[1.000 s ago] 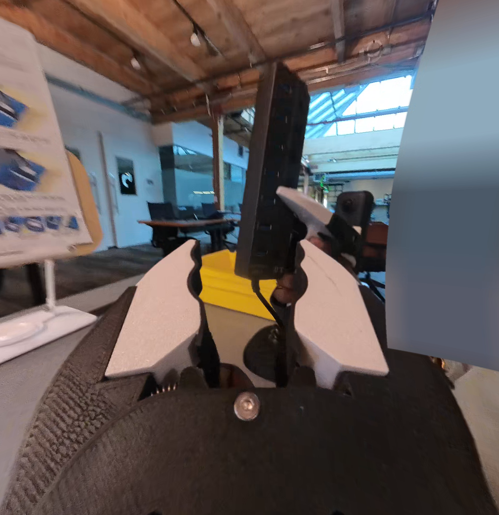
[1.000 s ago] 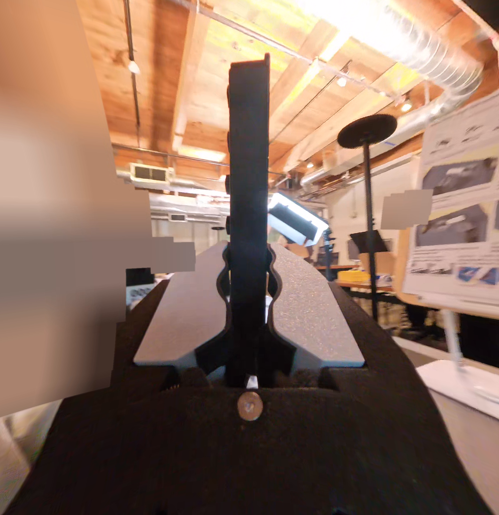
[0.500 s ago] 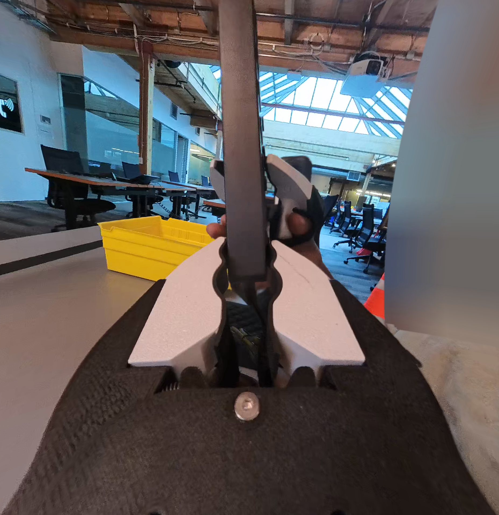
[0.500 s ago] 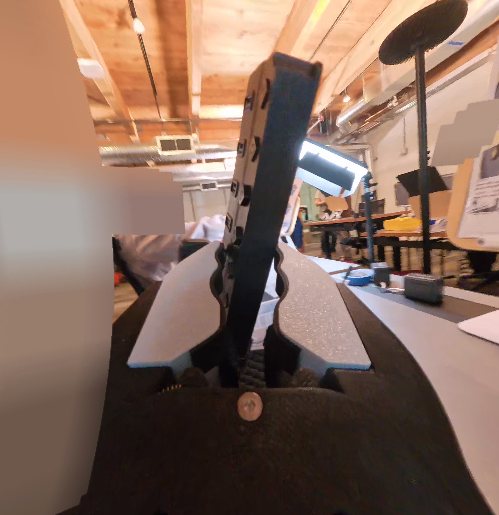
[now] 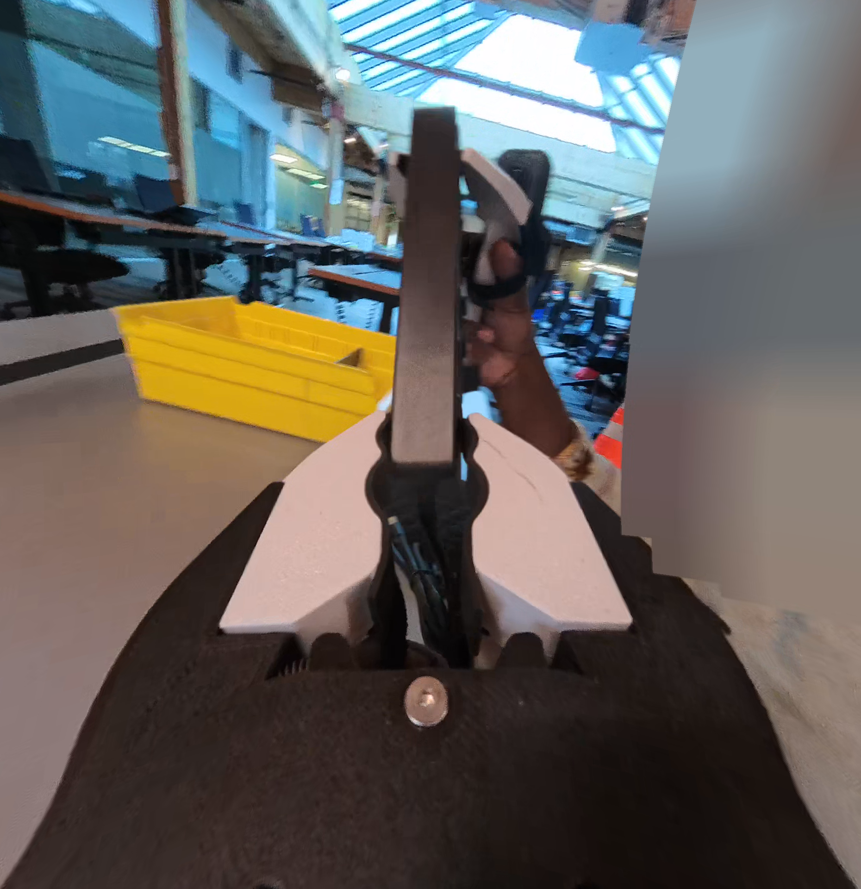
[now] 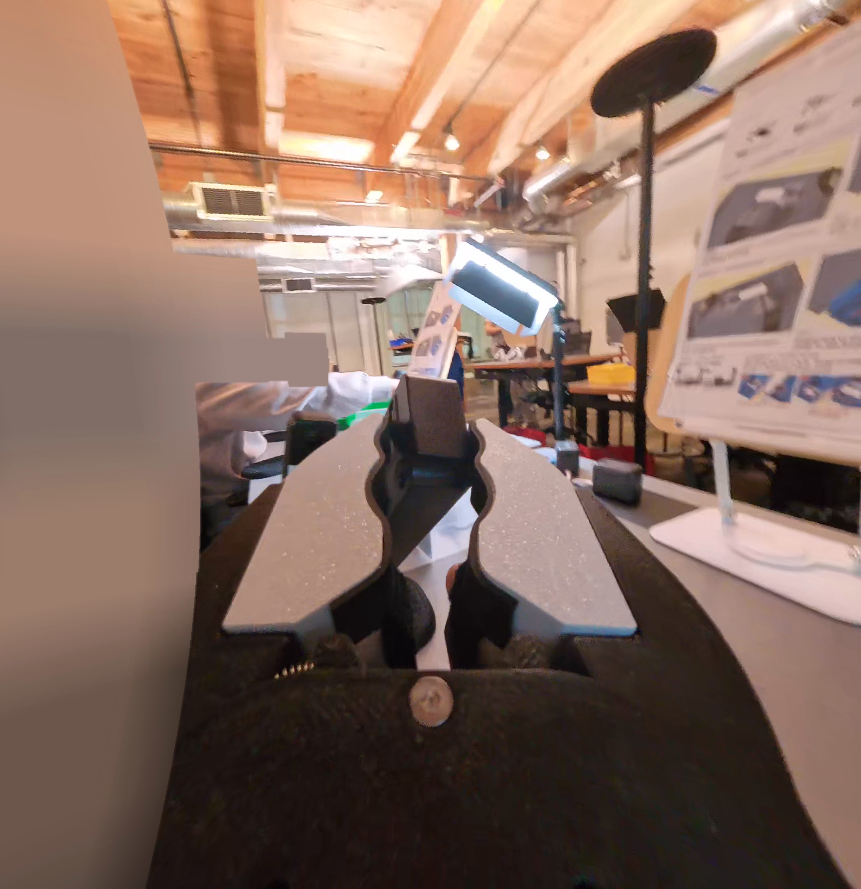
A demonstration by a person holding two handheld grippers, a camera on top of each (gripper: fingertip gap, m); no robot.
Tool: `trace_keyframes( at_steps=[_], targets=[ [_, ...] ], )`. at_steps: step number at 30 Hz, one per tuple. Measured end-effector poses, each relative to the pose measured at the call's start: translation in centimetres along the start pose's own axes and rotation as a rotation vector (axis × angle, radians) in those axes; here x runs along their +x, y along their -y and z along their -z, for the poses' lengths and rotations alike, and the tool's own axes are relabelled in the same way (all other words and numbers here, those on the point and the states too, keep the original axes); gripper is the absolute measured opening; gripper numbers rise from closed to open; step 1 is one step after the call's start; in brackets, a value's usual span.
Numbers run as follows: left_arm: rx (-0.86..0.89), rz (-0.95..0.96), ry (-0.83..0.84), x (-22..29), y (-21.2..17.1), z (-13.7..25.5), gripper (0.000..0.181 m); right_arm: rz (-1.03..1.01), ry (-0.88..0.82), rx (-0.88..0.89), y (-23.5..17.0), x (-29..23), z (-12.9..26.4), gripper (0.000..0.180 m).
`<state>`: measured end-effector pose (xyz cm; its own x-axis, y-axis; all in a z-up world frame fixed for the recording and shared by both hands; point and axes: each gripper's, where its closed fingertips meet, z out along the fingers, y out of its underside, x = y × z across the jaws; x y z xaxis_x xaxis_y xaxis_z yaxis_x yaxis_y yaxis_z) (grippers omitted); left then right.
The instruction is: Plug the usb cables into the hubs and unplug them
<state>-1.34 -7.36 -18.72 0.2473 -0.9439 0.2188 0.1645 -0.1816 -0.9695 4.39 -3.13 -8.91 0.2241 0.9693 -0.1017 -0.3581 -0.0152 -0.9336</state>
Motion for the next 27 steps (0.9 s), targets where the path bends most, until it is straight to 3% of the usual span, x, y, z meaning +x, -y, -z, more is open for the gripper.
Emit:
trace_keyframes(
  at_steps=[4, 9, 12, 17, 23, 27],
  targets=[
    [0.023, -0.114, 0.259, -3.4, 1.0, 1.7, 0.047, -0.083, -0.256, -0.074, -3.7, 4.1, 2.4, 0.029],
    [0.050, -0.242, 0.368, -3.4, 3.8, 4.6, 0.047, -0.201, -0.522, -0.131, -9.1, 7.6, 6.4, 0.025],
    [0.012, -0.336, 0.435, -3.5, 4.4, 5.9, 0.046, -0.255, -0.546, -0.201, -10.8, 8.2, 7.4, 0.024],
    [-0.030, -0.434, 0.487, -3.3, 5.0, 7.0, 0.043, -0.339, -0.431, -0.430, -12.3, 6.6, 9.5, 0.024],
    [-0.082, -0.469, 0.489, -3.4, 4.2, 6.8, 0.043, -0.310, -0.507, -0.765, -15.0, 6.4, 14.0, 0.029],
    [-0.119, -0.512, 0.496, -3.3, 3.9, 6.6, 0.043, -0.294, -0.571, -0.834, -15.7, 7.1, 15.3, 0.033]
  ],
)
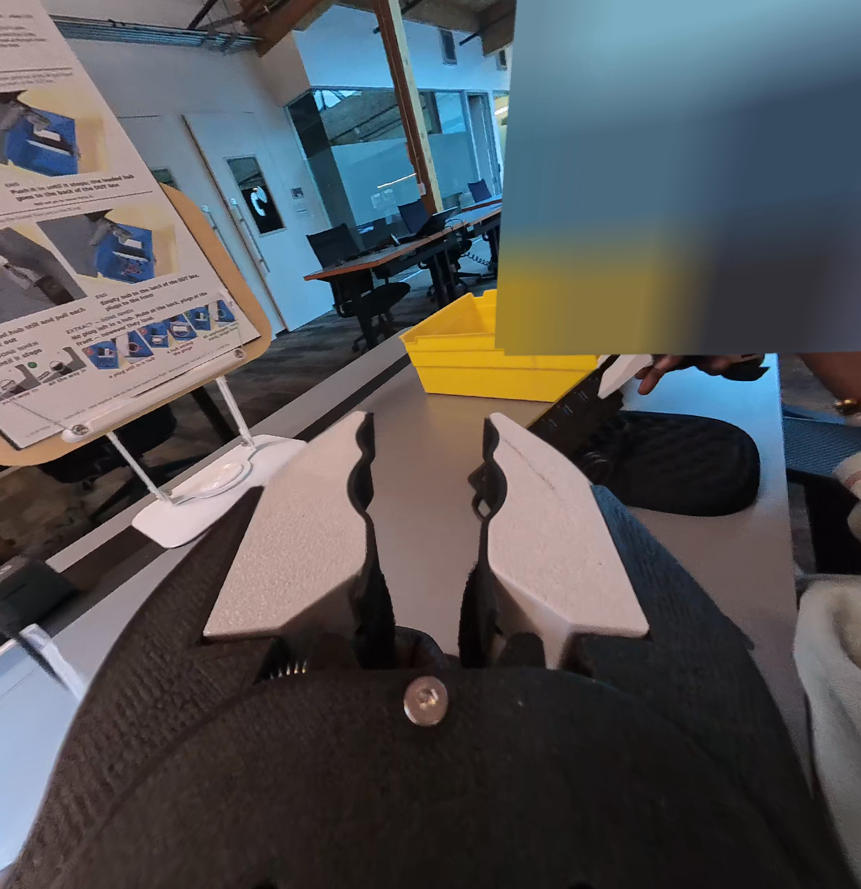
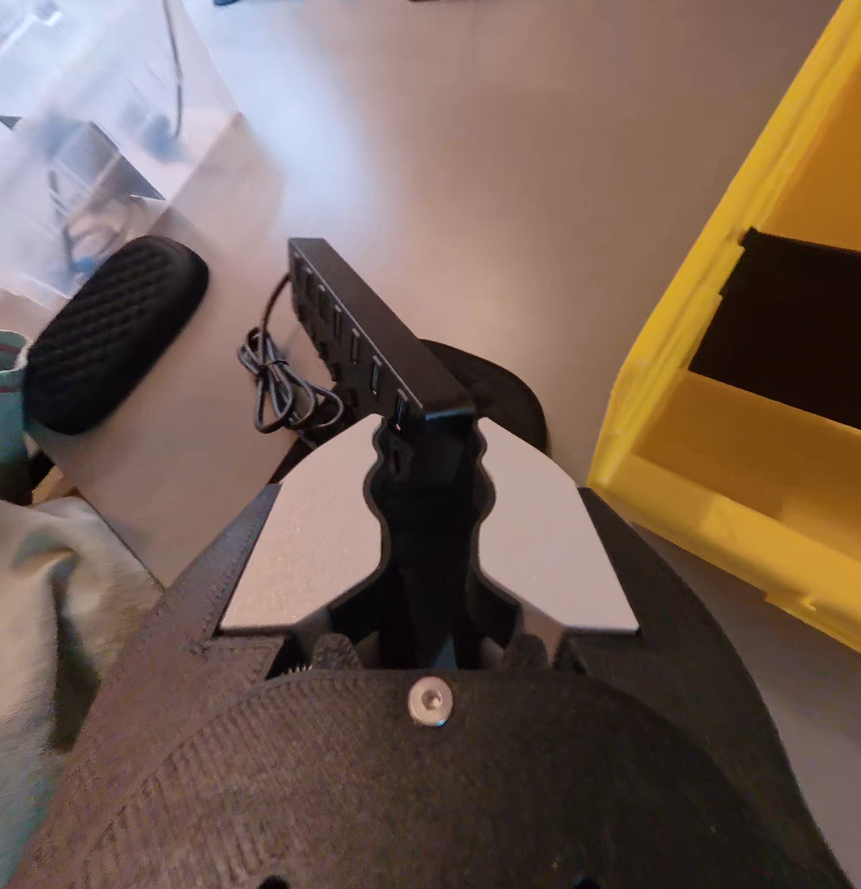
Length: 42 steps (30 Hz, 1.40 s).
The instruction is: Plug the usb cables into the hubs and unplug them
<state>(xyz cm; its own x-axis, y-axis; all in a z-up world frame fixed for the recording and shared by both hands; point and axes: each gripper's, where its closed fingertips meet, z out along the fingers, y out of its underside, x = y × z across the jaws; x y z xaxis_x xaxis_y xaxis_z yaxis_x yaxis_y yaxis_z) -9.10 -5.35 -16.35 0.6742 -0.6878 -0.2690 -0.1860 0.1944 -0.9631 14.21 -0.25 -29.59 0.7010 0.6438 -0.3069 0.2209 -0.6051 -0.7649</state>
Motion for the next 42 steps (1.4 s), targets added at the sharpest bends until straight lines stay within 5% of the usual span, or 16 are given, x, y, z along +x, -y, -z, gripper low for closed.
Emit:
trace_keyframes(
  at_steps=[5, 12, 19, 23, 26, 28, 31, 34, 37, 42],
  targets=[
    [-0.018, -0.018, 0.033, -0.7, 0.1, 0.7, 0.043, 0.060, -0.129, -0.059, -0.6, 1.4, 0.0, 0.038],
    [-0.021, -0.038, 0.108, -2.8, 0.6, 2.9, 0.043, 0.113, -0.095, -0.035, -0.2, 0.7, 0.0, 0.043],
    [-0.016, -0.081, 0.307, -6.9, 2.7, 8.5, 0.044, 0.236, -0.205, 0.053, 1.7, 1.2, 2.1, 0.044],
    [0.064, -0.037, 0.450, -9.6, 4.3, 12.5, 0.043, 0.477, -0.298, 0.429, 6.9, -0.1, 5.4, 0.059],
    [0.255, 0.039, 0.633, -12.3, 6.3, 15.8, 0.057, 0.695, -0.372, 0.900, 11.1, -3.6, 9.9, 0.092],
    [0.481, 0.064, 0.754, -13.4, 8.2, 18.8, 0.082, 0.720, -0.373, 1.125, 12.3, -5.6, 12.5, 0.108],
    [0.689, 0.054, 0.803, -13.5, 9.8, 21.6, 0.111, 0.721, -0.292, 1.254, 12.7, -7.3, 13.5, 0.131],
    [0.738, 0.047, 0.882, -14.2, 9.6, 23.3, 0.113, 0.741, -0.308, 1.232, 12.7, -7.2, 13.0, 0.137],
    [0.665, 0.007, 0.879, -14.4, 8.9, 23.0, 0.099, 0.772, -0.321, 1.191, 12.6, -7.4, 11.7, 0.136],
    [0.297, 0.023, 0.776, -15.1, 4.6, 19.9, 0.085, 0.740, -0.321, 1.192, 12.8, -7.2, 11.1, 0.132]
  ],
)
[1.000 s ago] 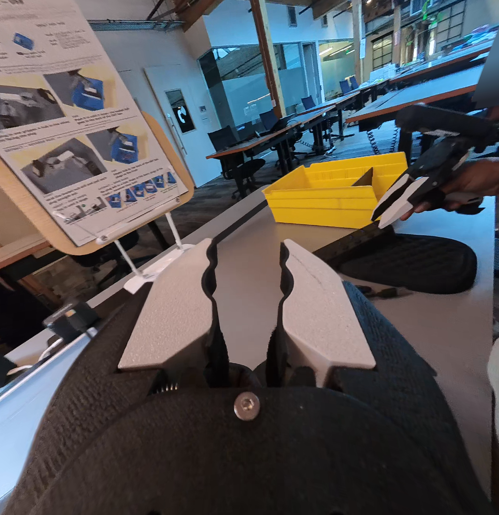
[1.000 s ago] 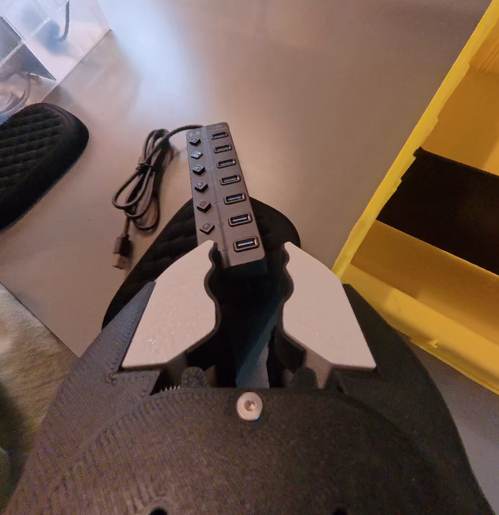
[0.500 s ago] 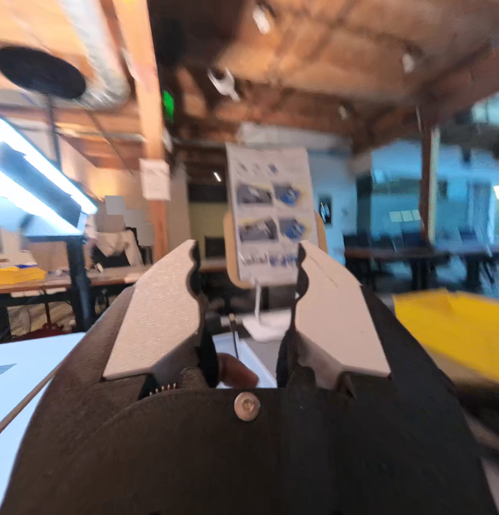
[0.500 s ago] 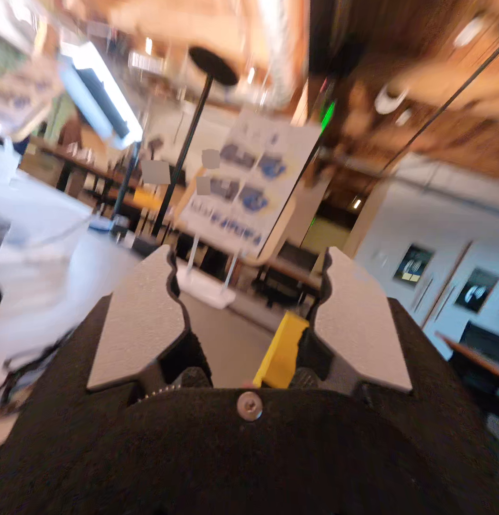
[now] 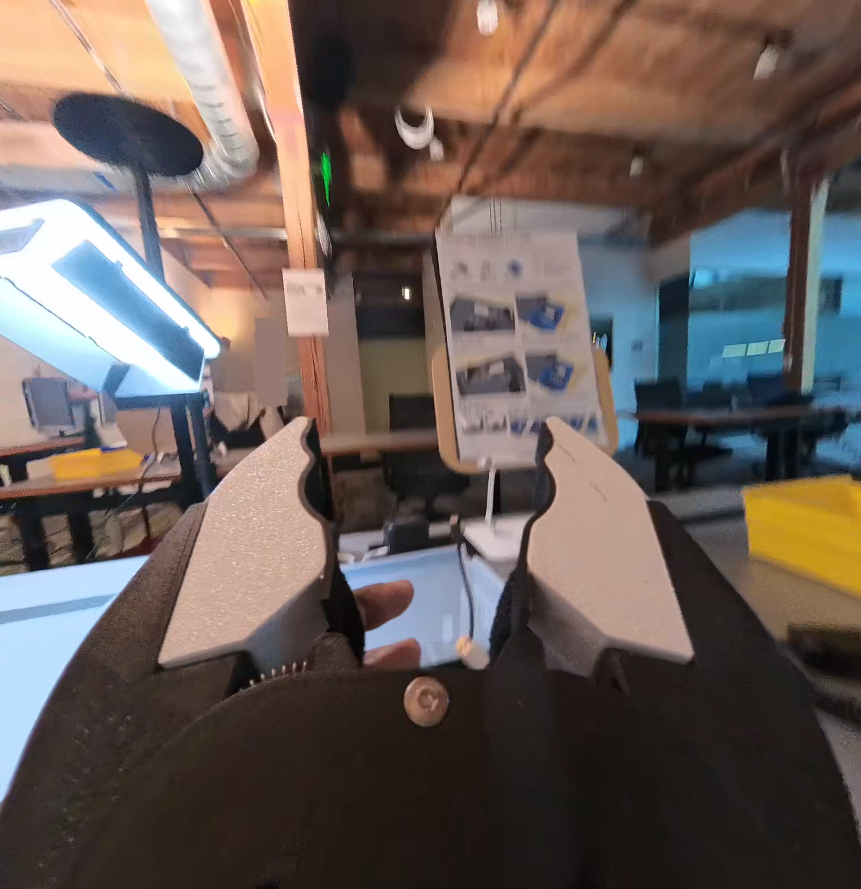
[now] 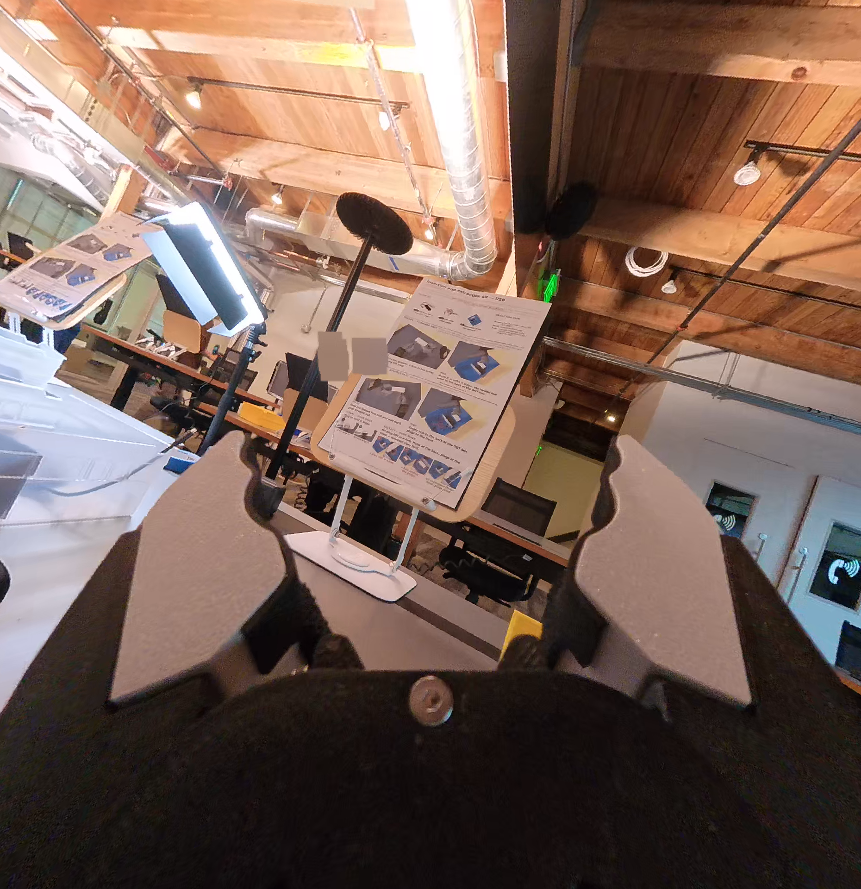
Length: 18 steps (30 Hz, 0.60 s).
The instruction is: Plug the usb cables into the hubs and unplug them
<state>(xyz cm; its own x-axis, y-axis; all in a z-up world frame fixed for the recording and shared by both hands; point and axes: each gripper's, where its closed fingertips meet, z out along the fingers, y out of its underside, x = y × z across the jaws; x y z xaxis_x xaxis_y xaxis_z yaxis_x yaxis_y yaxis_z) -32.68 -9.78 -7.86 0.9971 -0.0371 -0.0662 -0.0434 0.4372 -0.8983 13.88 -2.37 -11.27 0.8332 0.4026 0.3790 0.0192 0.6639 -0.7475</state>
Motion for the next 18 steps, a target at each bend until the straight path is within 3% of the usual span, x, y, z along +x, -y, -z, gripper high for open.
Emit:
trace_keyframes(
  at_steps=[6, 11, 15, 18],
  targets=[
    [-0.478, -0.131, -0.113, 1.3, -8.8, -0.1, 0.081, -0.038, -0.032, 0.064, 1.0, 0.7, 0.4, 0.123],
    [-0.754, 0.122, -0.216, 4.4, -15.1, -0.3, 0.072, -0.033, -0.057, 0.074, 1.1, 1.1, 0.6, 0.118],
    [-0.918, 0.121, -0.207, 4.7, -19.5, 0.2, 0.062, 0.017, -0.072, 0.059, 1.0, 1.3, 0.7, 0.115],
    [-0.997, 0.148, -0.205, 5.1, -20.5, 0.6, 0.050, 0.045, -0.086, 0.056, 1.1, 1.6, 0.9, 0.113]
  ],
)
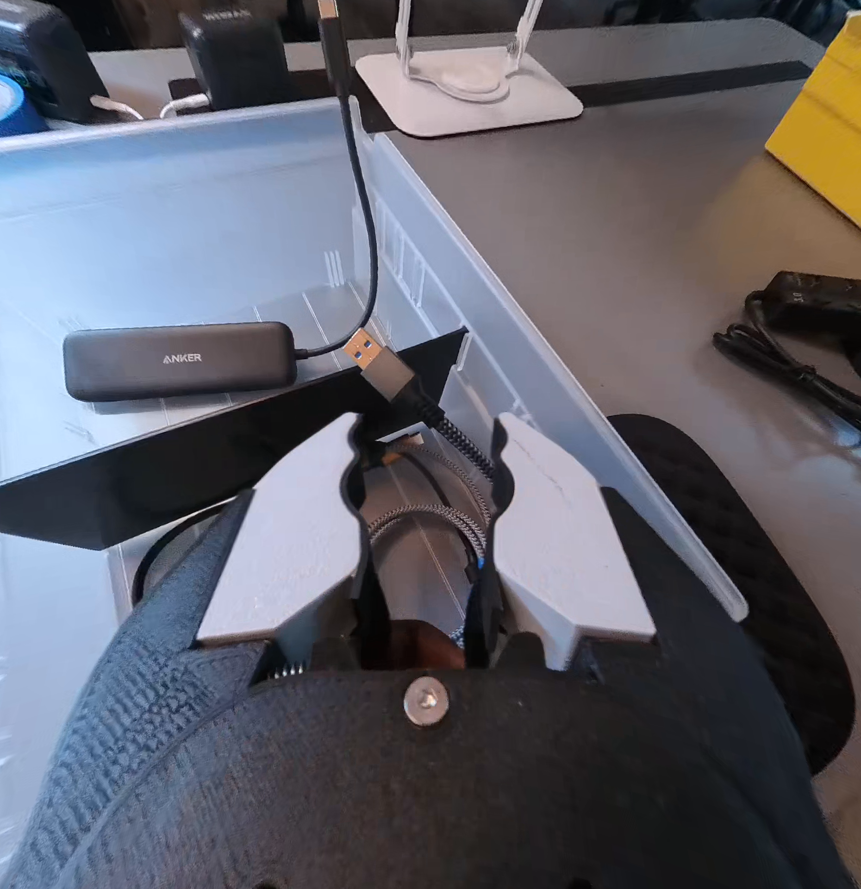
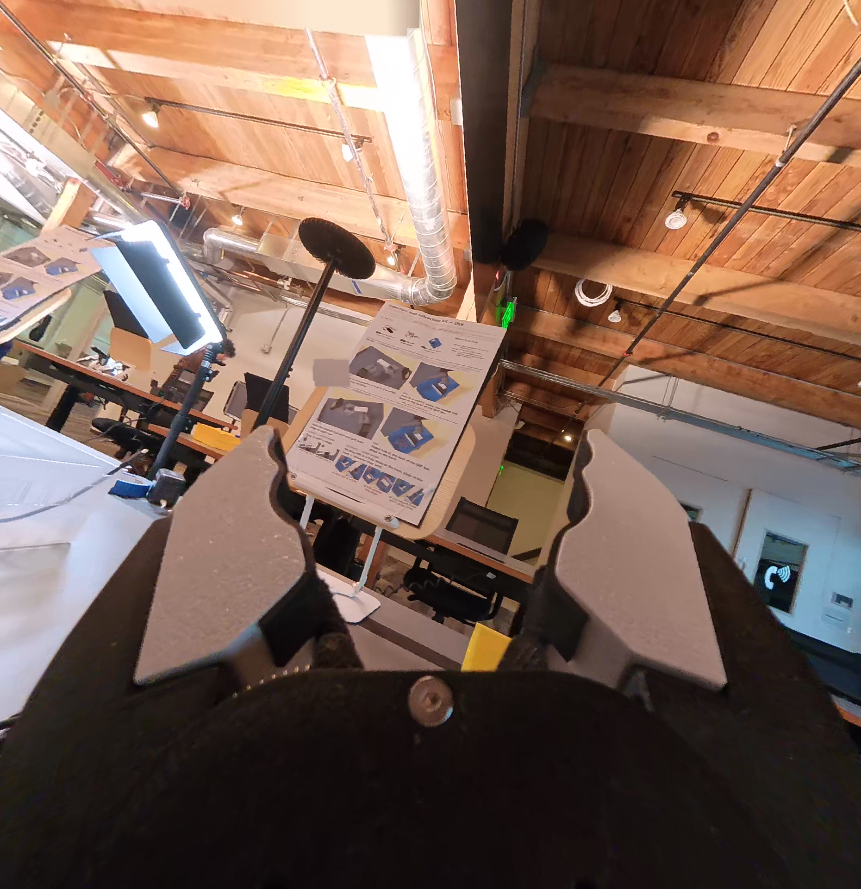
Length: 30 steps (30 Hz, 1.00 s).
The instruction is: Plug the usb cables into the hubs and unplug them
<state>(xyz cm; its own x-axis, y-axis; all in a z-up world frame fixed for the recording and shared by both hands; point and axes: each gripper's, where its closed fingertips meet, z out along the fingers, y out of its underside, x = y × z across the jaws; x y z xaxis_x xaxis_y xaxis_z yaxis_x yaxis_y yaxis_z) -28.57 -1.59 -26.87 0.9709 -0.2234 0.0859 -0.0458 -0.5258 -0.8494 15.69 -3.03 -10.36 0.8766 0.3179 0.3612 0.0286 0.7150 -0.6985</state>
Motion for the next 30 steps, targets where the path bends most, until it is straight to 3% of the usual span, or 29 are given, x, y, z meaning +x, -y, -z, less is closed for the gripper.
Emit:
trace_keyframes(
  at_steps=[5, 9, 13, 18, 22, 25, 30],
  targets=[
    [-0.094, 0.027, -0.020, 0.8, -1.2, -0.9, 0.041, -0.008, -0.006, 0.016, 0.0, 0.0, 0.1, 0.111],
    [-0.131, -0.083, 0.050, 0.5, -1.5, -1.0, 0.017, 0.024, -0.002, -0.002, -0.2, -0.1, 0.1, 0.110],
    [0.115, -0.172, 0.184, -0.2, 3.1, 1.9, 0.014, 0.062, 0.000, -0.011, 0.0, -0.1, 0.1, 0.107],
    [0.689, -0.380, 0.435, 1.1, 10.9, 11.0, 0.013, 0.038, 0.005, 0.005, 0.1, -0.4, 0.1, 0.105],
    [1.031, -0.502, 0.490, 4.9, 13.4, 16.5, 0.008, 0.030, 0.022, 0.012, 0.2, -0.9, 0.0, 0.103],
    [1.134, -0.632, 0.488, 8.2, 13.8, 17.3, 0.006, 0.020, 0.039, 0.025, 0.8, -1.4, -0.1, 0.100],
    [1.050, -0.892, 0.475, 13.2, 13.5, 13.5, 0.006, -0.051, 0.114, 0.065, 1.7, -3.6, -0.7, 0.084]
  ],
)
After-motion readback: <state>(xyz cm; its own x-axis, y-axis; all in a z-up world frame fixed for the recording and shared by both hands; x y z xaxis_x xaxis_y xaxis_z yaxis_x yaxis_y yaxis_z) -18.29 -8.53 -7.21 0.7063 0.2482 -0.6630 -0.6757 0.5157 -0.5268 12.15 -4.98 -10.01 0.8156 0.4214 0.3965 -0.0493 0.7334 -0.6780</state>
